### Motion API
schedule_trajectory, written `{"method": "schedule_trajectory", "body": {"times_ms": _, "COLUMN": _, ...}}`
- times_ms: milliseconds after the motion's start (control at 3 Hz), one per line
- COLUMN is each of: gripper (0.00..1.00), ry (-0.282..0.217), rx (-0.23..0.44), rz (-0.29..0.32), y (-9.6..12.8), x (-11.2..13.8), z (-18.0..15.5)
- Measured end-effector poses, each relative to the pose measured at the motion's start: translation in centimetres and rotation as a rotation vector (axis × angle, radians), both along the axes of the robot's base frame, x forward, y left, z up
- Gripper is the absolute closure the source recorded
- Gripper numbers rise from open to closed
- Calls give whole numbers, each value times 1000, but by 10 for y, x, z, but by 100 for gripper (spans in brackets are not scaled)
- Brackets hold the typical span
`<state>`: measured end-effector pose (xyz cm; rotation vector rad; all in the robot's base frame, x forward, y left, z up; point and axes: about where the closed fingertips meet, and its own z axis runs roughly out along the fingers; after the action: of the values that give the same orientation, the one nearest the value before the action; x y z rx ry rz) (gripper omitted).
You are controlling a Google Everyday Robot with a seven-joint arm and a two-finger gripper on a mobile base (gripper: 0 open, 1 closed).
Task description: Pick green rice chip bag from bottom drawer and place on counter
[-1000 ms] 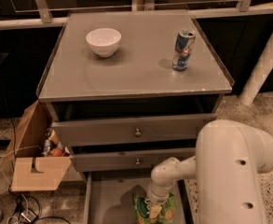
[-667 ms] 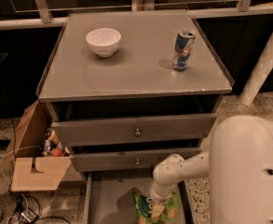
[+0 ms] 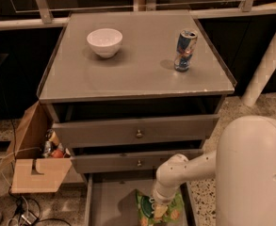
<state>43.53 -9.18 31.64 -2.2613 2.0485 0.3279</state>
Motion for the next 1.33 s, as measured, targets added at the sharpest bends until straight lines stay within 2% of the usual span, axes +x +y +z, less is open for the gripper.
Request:
{"method": "schedule_trajectory", "body": {"times_ms": 333, "gripper": 100, "ry": -45, "rx": 7, "rz": 9, "y": -4, "x": -2, "z": 33}}
{"method": "schedule_trajectory", "body": {"times_ms": 1000, "gripper": 100, "ry": -206, "rx": 86, "rz": 108, "y": 5, "x": -23, "z": 117}}
{"method": "schedule_trajectory", "body": {"times_ms": 1333, "gripper": 100, "ry": -211, "rx": 86, "rz": 119, "y": 5, "x": -23, "z": 119}}
